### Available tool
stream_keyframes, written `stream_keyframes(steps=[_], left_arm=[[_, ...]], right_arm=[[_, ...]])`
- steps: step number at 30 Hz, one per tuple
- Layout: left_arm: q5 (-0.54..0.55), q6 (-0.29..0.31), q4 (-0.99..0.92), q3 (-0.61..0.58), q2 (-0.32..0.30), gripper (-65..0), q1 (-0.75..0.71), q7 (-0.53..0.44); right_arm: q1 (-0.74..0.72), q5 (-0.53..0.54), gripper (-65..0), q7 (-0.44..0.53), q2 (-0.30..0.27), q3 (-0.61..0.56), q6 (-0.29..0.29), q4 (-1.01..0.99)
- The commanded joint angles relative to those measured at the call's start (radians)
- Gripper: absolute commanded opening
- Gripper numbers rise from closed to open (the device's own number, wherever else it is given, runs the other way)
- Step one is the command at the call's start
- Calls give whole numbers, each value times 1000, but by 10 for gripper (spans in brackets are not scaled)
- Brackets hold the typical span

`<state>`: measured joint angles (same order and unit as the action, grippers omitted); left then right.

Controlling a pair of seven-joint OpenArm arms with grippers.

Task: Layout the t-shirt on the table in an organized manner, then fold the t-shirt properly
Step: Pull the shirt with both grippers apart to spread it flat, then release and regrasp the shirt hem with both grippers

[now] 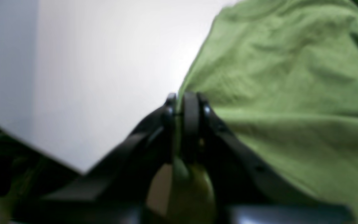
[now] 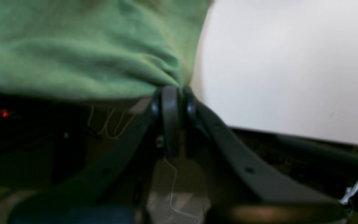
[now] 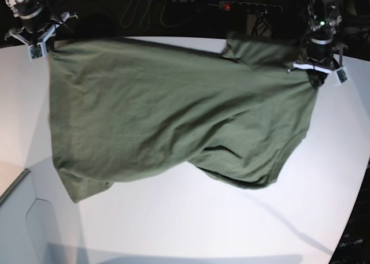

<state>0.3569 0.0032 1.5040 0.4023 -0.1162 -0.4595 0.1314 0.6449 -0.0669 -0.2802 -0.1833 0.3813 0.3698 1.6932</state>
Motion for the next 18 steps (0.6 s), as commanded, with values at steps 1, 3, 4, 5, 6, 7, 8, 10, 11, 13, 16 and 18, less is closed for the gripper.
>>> stream_keyframes(steps=[1,3,4,5,6,7,8,10,11,13,16,18], left_arm=[[0,-1,19,2,-9,-507,3,-25],[0,-6,19,2,-9,-420,5,-25],[0,-6,22,4,-9,-385,5,-26],[0,-6,34,4,-9,-357,6,-26],[0,-6,48,4,-9,-332,6,-26],[0,-1,65,4,-9,-314,6,-26],[0,-1,80,7,-9,-305,5,-26],[0,-1,119,43,-3,-294,12,-26],[0,-1,131,59,0,-295,15,-26],[0,-1,143,71,0,-294,55,-26],[-11,-1,137,71,-7,-294,170,-26],[-11,1,114,70,-9,-294,261,-25]], right_arm=[[5,6,-635,16,-14,3,1,12],[3,6,-570,17,-14,3,1,14],[3,6,-534,19,-15,6,1,17],[2,6,-499,19,-15,8,1,21],[2,6,-459,19,-17,8,1,25],[-1,6,-418,19,-17,8,1,32],[-9,6,-384,19,-22,9,1,40],[-23,6,-320,19,-23,11,1,49],[-30,6,-298,19,-22,11,1,51],[-55,6,-265,19,-22,20,1,51],[-121,6,-247,17,-15,55,1,46],[-176,6,-246,8,-17,61,1,41]])
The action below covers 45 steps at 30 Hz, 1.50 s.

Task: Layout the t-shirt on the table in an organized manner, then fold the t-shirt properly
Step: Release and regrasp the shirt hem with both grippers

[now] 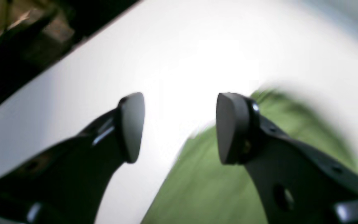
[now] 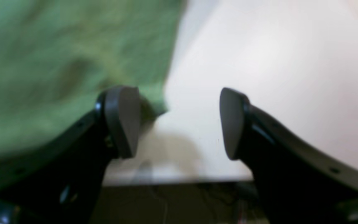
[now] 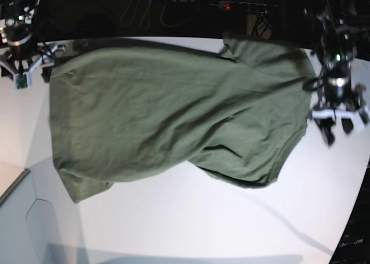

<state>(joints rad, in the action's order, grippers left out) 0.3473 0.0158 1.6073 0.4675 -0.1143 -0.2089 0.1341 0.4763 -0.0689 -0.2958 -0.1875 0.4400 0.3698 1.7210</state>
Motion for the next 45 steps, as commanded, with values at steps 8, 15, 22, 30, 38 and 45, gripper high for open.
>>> stream_keyframes(steps=[8,15,22,30,38,45], left_arm=[[-159,-14,-319,-175,-32,-293,369,-26],[-213,-14,-832,-295,-32,-293,662,-32],[-218,-12,-1166,-298,-31,-292,851,-37],[-221,-10,-1182,-301,-3,-292,848,-37],[-221,-10,-1188,-301,-3,-297,796,-35],[-218,-10,-1205,-301,-3,-299,787,-37]], right_arm=[[-216,8,-245,-133,-17,-20,1,14],[-333,7,-245,-227,-19,-82,1,-32],[-359,7,-246,-233,-17,-85,1,-88],[-359,7,-248,-230,-14,-93,1,-92],[-353,7,-248,-231,-17,-114,1,-92],[-425,8,-245,-222,-19,-129,1,-172]])
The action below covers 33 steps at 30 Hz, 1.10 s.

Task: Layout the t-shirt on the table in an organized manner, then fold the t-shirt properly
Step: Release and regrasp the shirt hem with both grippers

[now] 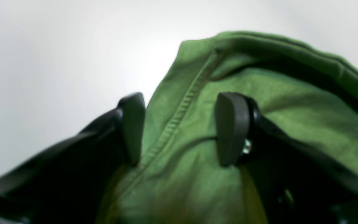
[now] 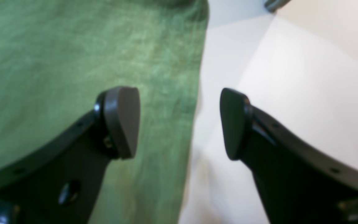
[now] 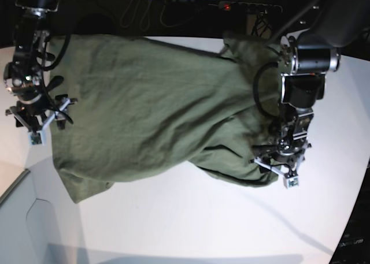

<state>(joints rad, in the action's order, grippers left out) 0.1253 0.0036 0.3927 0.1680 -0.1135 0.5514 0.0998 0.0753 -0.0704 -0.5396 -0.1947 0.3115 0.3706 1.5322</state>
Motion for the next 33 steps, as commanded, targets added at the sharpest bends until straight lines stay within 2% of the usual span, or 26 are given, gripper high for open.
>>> stream_keyframes(steps=[1,3,8,10,17,22,25,29,33], left_arm=[[6,2,10,-2,-4,-301,26,-2],[9,2,10,-2,-4,-340,25,-2],[14,2,-11,8,-4,-563,23,-1],[27,2,-15,8,-5,-639,23,-1],[136,2,-2,8,-16,-649,2,1],[198,-3,44,8,-42,-649,-40,4],[242,-6,134,8,-68,-649,-95,5],[337,-7,300,8,-91,-649,-196,5],[437,-9,458,8,-130,-649,-290,5]], right_arm=[[-50,8,-245,22,-13,-1,0,-23],[-119,8,-245,22,-39,-5,0,-135],[-335,8,-245,28,-90,-41,0,-445],[-414,8,-245,68,-99,-42,0,-574],[-567,8,-245,264,-139,-41,0,-931],[-586,8,-265,324,-150,-41,-2,-1059],[-564,8,-373,326,-150,-41,-2,-1067],[-513,8,-650,327,-151,-36,-6,-1014],[-446,11,-650,319,-147,-33,-8,-910]])
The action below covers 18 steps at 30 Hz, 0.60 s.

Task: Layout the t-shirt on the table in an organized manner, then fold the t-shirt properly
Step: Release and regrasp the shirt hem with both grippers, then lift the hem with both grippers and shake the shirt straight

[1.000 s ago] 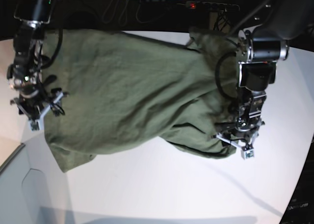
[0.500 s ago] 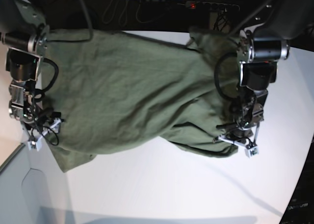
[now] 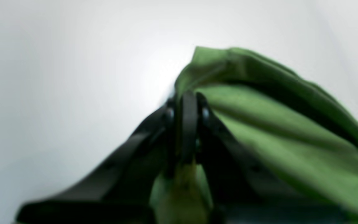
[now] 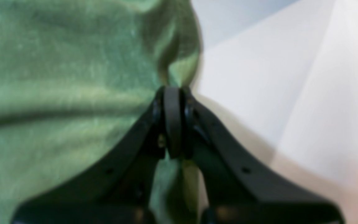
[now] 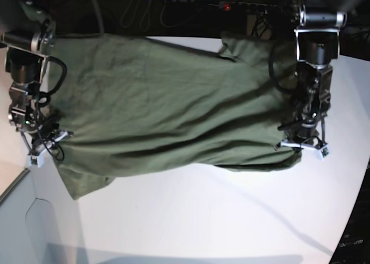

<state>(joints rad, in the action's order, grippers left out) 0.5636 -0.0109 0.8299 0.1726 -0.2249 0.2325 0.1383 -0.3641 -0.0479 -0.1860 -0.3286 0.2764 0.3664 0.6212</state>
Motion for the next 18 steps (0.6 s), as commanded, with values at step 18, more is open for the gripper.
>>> stream_keyframes(steps=[18], left_arm=[[303,7,234,95,-86,-650,-230,-35]], right_arm=[[389,-11,-650,-77,142,159,-50,685]])
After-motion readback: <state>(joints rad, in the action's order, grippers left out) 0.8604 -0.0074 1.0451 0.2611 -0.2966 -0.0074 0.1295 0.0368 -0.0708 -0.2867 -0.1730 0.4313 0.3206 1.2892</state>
